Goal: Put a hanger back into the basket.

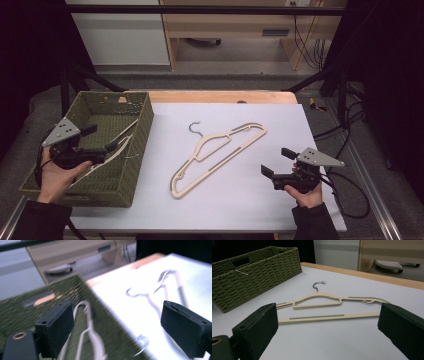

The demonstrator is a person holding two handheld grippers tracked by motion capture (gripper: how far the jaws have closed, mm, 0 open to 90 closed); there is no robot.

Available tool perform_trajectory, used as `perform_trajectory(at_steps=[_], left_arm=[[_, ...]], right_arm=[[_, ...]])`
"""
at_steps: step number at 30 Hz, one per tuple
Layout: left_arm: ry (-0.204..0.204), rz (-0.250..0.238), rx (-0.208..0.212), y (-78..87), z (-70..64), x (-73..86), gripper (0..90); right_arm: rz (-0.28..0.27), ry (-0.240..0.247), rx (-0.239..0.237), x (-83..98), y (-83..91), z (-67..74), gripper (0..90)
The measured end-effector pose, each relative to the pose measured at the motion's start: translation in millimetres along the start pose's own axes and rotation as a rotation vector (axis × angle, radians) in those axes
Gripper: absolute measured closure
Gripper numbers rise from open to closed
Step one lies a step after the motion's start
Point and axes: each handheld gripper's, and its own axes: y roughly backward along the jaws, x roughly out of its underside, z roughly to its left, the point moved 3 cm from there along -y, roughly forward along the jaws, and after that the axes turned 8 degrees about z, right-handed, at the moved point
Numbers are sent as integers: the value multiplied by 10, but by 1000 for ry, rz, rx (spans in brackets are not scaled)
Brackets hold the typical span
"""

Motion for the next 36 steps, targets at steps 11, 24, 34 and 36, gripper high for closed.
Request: perform_trajectory(at_steps=[11, 24, 34, 36], left_arm=[[33, -96, 108, -182, -735, -266, 67], [31, -1, 176, -819, -1240, -125, 73], [30, 101, 191, -1255, -1371, 92, 109], [24, 124, 179, -1317, -1372, 139, 133]], right_arm=[[-10, -2, 2, -14, 2, -9, 35], [-10, -3, -2, -13, 14, -5, 35], [-11, -4, -1, -20, 15, -1, 37], [-9, -3, 0, -17, 6, 0, 38]])
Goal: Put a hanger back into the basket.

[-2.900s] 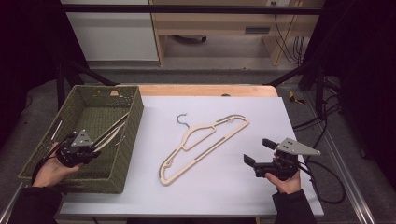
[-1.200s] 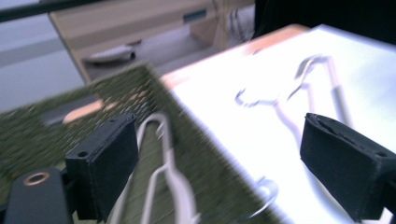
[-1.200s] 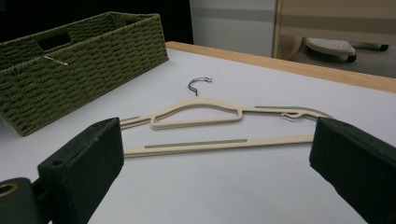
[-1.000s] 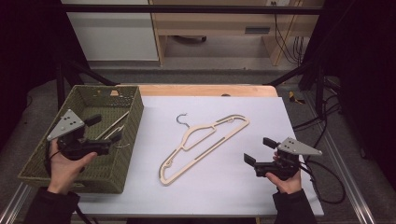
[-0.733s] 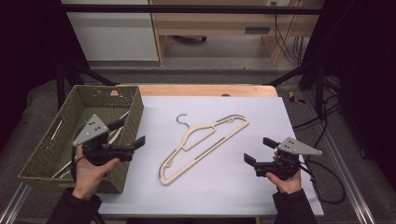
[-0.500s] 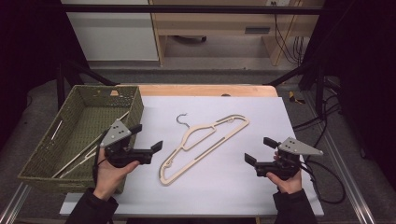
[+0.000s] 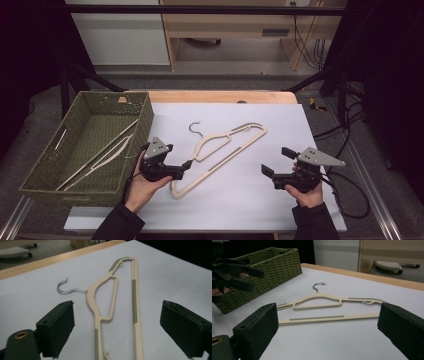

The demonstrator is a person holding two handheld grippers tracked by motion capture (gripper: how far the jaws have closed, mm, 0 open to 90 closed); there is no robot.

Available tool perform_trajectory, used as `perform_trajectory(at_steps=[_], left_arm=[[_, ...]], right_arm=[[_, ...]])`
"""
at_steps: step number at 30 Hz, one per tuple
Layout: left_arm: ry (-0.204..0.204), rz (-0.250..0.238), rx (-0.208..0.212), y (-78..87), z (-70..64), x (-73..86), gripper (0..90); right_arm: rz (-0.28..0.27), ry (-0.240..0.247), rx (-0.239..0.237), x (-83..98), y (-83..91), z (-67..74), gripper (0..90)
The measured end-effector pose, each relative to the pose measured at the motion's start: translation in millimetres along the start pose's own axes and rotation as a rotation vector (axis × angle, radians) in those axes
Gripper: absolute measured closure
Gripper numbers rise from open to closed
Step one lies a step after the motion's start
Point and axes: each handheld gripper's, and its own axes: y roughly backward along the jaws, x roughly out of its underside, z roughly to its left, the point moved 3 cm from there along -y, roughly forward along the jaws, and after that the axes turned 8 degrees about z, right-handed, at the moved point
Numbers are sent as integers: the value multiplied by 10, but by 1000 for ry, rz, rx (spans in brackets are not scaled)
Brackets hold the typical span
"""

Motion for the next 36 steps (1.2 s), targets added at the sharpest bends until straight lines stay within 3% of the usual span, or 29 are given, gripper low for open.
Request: perform_trajectory(at_steps=[6, 11, 18, 28, 34, 36], left_arm=[[15, 52, -5, -206, 55, 108, 199], [-10, 154, -34, -443, 92, 206, 245], [-19, 244, -37, -643, 173, 292, 428], [-3, 290, -39, -734, 240, 368, 625], [30, 319, -46, -736, 253, 345, 700], [60, 320, -50, -740, 263, 337, 750]], right_arm=[[8, 5, -4, 6, -12, 6, 40], [12, 5, -9, 15, -32, 22, 42], [18, 9, -12, 20, -48, 27, 44], [25, 10, -18, 24, -64, 33, 45], [31, 13, -21, 26, -76, 33, 47], [31, 14, -22, 24, -84, 35, 48]])
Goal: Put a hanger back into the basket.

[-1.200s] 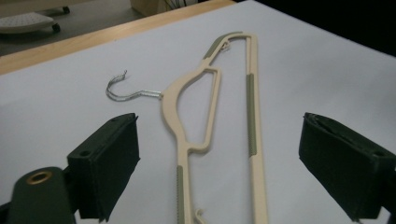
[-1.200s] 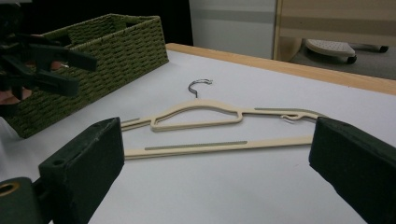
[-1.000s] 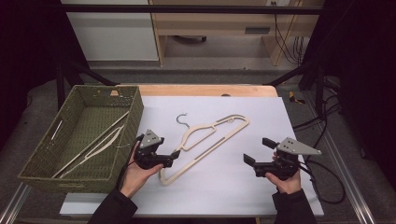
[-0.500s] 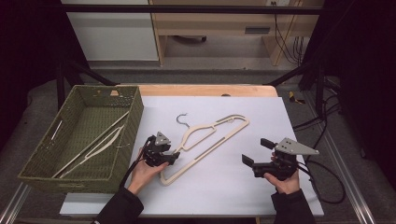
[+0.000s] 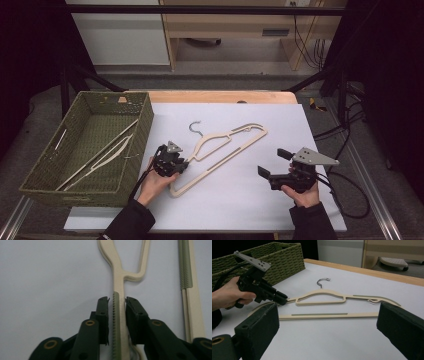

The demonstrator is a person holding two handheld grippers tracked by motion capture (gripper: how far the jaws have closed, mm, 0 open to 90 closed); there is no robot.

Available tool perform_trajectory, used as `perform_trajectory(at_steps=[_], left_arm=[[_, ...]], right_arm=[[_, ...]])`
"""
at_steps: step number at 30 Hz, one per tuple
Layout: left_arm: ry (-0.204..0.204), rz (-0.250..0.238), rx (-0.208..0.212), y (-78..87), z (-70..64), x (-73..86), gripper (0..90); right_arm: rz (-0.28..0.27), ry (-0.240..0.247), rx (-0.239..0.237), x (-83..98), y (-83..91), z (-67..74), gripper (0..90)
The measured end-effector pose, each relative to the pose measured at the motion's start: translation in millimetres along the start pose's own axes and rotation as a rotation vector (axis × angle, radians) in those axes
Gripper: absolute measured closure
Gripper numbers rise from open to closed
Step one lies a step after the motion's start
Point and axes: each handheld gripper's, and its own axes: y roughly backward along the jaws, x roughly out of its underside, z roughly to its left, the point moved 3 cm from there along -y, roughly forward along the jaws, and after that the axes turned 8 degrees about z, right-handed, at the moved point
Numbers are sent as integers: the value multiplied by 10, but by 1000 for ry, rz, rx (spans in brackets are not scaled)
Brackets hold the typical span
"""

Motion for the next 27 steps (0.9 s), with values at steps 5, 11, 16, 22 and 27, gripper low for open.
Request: perform_trajectory(at_steps=[5, 11, 16, 22, 27], left_arm=[[29, 3, 41, 7, 38, -8, 785], [19, -2, 49, 49, 9, 1, 789], [19, -2, 62, 93, -8, 3, 789], [3, 14, 53, 65, -38, 6, 788], [-3, 17, 49, 87, -38, 4, 788]], right_arm=[[11, 1, -8, 1, -46, 9, 49], [21, 1, -18, 0, -94, 16, 51], [28, 5, -22, -7, -122, 34, 51], [21, 15, -24, -24, -106, 52, 51], [26, 14, -23, -19, -121, 56, 51]])
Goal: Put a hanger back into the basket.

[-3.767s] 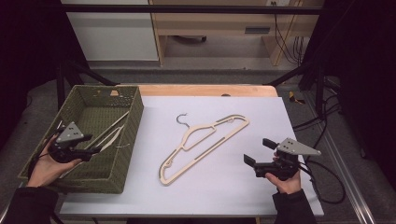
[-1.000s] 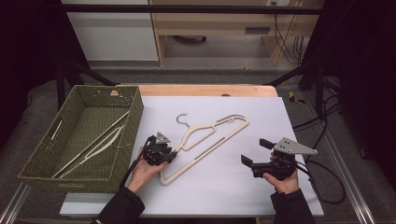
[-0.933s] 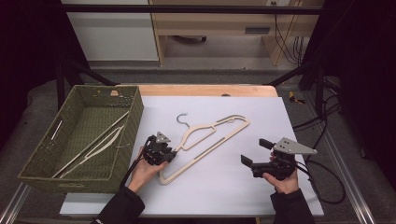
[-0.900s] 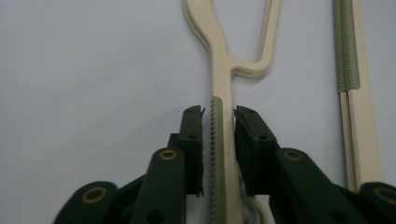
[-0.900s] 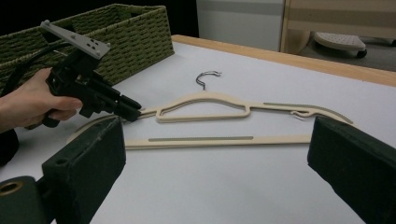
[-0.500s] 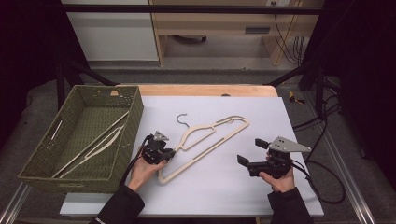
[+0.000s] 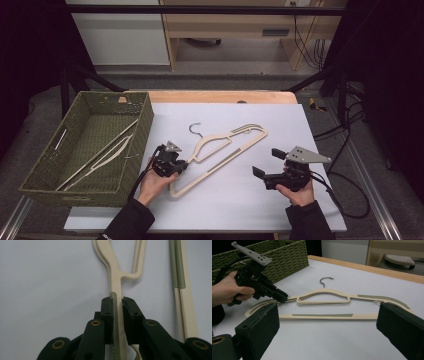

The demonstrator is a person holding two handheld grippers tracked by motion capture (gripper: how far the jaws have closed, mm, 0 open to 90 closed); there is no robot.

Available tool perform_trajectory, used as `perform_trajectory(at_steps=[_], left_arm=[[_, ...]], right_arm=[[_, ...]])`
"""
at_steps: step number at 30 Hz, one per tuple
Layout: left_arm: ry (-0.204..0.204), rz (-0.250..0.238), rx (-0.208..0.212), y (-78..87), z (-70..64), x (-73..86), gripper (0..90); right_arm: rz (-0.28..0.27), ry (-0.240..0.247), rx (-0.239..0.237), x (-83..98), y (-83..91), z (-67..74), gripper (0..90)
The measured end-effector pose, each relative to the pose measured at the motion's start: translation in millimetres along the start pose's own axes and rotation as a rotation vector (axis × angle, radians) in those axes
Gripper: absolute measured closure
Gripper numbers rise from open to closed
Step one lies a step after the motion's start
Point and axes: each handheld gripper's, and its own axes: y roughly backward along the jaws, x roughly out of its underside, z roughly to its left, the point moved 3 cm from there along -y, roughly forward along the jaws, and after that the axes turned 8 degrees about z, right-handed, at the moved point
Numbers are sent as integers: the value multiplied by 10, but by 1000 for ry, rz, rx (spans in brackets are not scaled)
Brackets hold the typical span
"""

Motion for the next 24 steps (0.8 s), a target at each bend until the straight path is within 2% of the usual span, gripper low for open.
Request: perform_trajectory(at_steps=[3, 8, 12, 18, 24], left_arm=[[-4, 6, 0, -6, 1, 1, 787], [23, 6, 18, -16, 21, 8, 786], [4, 1, -10, -6, -5, 5, 790], [-41, -47, -59, 147, -64, -7, 792], [-59, -117, -93, 315, -147, -16, 794]], right_arm=[[-1, 7, -3, 0, 2, 2, 50], [0, 4, 0, 0, -1, 4, 50], [0, 2, -1, 0, 0, 9, 50], [4, -1, -3, 0, -22, 15, 54], [14, 13, -21, -43, -161, 71, 78]])
